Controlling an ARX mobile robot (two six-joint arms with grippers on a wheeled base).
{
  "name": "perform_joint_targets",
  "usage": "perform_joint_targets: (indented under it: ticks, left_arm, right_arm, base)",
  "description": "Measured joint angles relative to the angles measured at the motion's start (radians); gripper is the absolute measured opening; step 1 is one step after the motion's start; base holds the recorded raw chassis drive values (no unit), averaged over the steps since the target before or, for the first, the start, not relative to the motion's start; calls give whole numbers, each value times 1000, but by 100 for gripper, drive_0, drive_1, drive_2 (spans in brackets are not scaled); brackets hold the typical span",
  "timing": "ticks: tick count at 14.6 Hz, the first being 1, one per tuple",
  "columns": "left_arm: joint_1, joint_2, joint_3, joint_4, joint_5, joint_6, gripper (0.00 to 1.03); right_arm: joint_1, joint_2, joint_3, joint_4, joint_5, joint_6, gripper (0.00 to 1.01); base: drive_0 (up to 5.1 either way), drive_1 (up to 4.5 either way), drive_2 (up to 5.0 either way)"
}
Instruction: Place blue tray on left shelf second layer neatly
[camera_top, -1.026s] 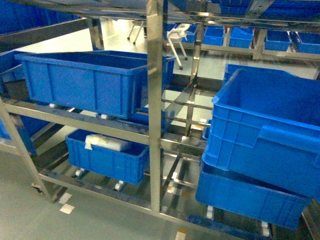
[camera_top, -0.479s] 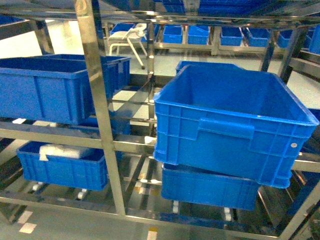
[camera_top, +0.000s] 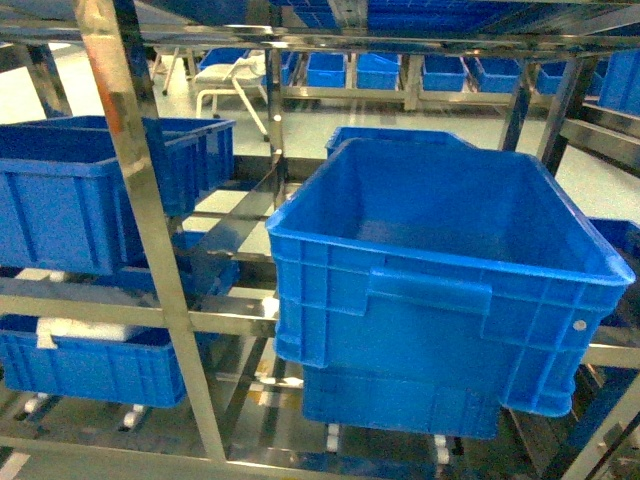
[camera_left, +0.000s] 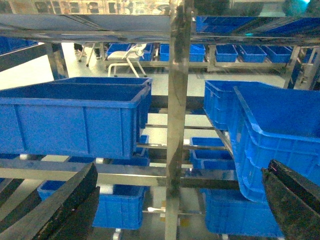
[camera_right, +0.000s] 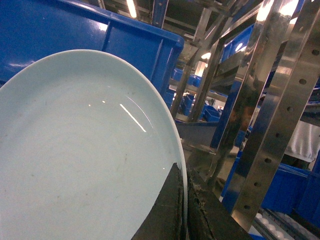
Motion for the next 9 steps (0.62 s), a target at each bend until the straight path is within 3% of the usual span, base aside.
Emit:
perform_joint_targets:
  ticks: [9]
  left_arm:
    - [0, 0, 0, -2, 0, 0, 98]
  right_arm:
    - [1, 6, 0, 0, -2, 0, 2]
  base:
    - [-162, -162, -162]
